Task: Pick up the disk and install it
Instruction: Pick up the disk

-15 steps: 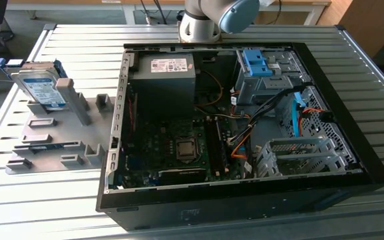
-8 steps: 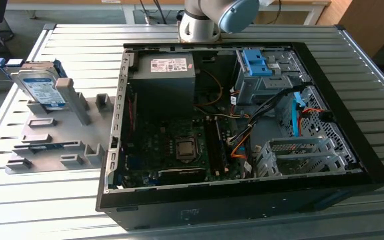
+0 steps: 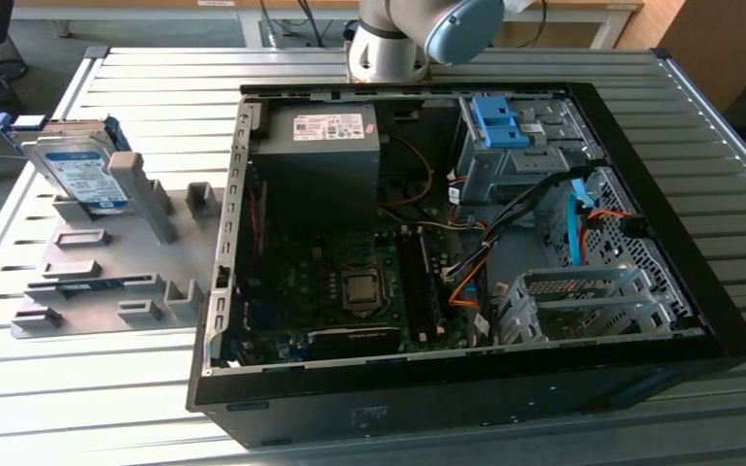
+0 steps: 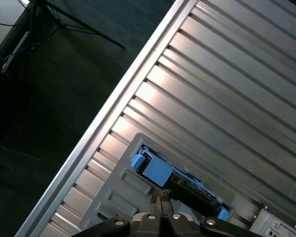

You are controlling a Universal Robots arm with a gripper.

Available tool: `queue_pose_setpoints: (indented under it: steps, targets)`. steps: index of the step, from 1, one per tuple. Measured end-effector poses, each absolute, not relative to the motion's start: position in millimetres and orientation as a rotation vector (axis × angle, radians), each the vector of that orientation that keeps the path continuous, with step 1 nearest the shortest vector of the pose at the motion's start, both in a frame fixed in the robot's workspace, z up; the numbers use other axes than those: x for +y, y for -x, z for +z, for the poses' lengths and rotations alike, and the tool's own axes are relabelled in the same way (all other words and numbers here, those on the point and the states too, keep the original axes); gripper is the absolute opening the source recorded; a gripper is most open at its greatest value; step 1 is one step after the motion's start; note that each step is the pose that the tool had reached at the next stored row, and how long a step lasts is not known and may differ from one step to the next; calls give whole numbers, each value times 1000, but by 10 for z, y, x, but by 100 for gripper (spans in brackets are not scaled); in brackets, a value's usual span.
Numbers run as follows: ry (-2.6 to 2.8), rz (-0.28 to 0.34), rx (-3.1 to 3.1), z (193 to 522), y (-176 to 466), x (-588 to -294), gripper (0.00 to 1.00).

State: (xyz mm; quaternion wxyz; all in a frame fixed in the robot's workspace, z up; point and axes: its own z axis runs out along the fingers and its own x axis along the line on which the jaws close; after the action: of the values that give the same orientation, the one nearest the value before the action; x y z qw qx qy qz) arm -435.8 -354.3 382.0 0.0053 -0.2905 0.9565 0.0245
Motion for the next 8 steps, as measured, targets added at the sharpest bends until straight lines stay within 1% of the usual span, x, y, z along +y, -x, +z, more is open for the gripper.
queue_pose_setpoints:
  steps: [4,8]
  targets:
    - [995,74,2970,3817,4357,-3544,11]
    - [1048,49,2959,3817,4359,-3544,11]
